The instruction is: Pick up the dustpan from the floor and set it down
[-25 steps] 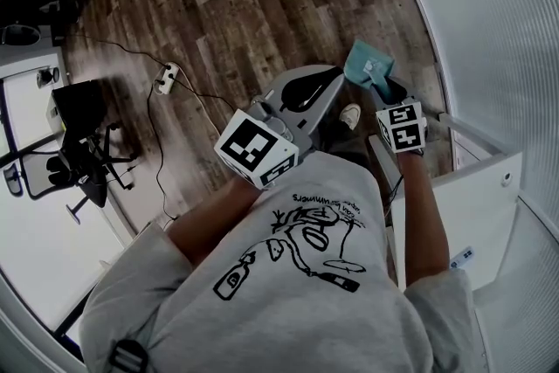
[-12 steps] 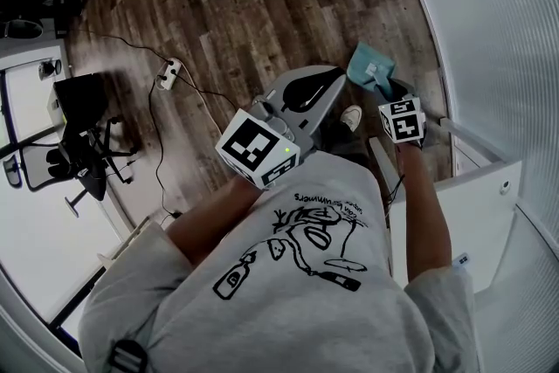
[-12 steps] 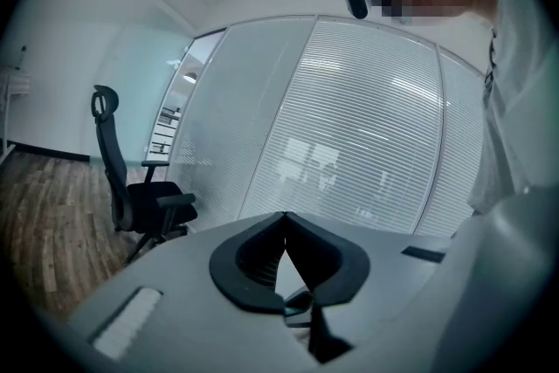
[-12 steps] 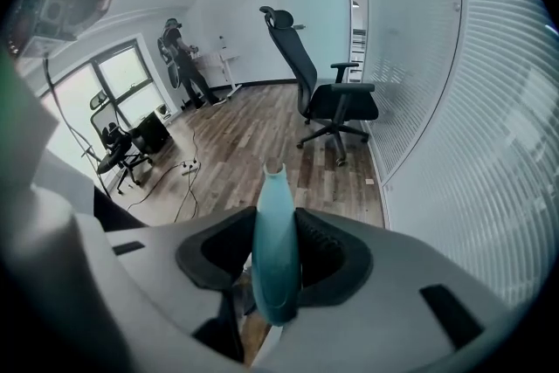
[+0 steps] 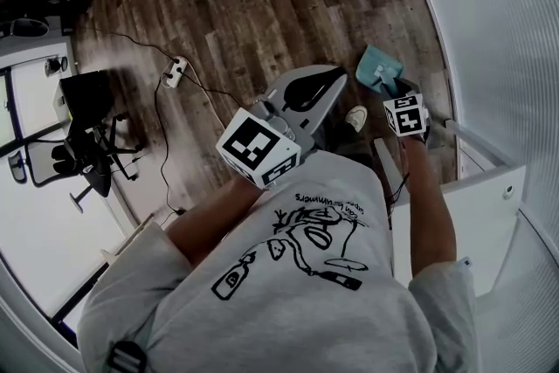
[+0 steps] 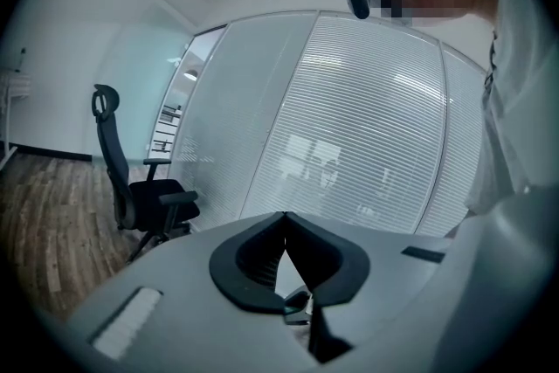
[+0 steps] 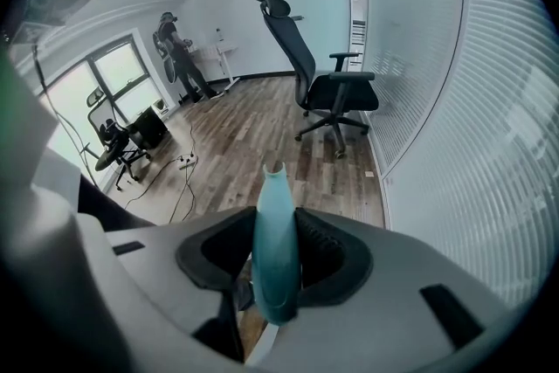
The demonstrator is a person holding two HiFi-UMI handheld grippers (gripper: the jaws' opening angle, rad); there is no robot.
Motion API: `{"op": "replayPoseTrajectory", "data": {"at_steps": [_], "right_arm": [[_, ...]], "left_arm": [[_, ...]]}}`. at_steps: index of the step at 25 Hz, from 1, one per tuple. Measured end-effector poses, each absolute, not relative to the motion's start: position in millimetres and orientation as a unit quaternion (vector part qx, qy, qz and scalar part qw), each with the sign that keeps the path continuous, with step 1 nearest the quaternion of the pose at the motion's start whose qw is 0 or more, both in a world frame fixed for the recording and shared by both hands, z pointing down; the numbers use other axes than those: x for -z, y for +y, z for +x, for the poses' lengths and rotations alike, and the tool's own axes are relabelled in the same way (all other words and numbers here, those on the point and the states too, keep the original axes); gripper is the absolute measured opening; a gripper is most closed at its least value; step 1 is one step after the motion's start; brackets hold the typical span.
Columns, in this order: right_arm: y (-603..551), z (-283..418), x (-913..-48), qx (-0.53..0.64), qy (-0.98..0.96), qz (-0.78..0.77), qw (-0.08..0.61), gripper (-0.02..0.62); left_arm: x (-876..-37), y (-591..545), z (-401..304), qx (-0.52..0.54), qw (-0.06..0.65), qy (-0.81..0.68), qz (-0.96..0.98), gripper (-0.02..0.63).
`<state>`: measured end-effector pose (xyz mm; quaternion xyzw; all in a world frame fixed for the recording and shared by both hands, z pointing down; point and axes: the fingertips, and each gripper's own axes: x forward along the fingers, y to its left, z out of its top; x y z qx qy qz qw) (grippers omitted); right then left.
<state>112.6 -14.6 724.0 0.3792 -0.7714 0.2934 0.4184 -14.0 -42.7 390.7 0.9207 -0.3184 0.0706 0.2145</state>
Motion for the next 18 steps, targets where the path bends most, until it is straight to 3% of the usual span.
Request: {"op": "replayPoseTrajectory", "data": {"at_steps": [18], "right_arm": [[-13,128,-746,-0.318,-0.764,0.375,0.418,0.130]], "left_arm": [[-395,-48,4,-0.076,0.218,-0.305,0.924,0.002]]}}
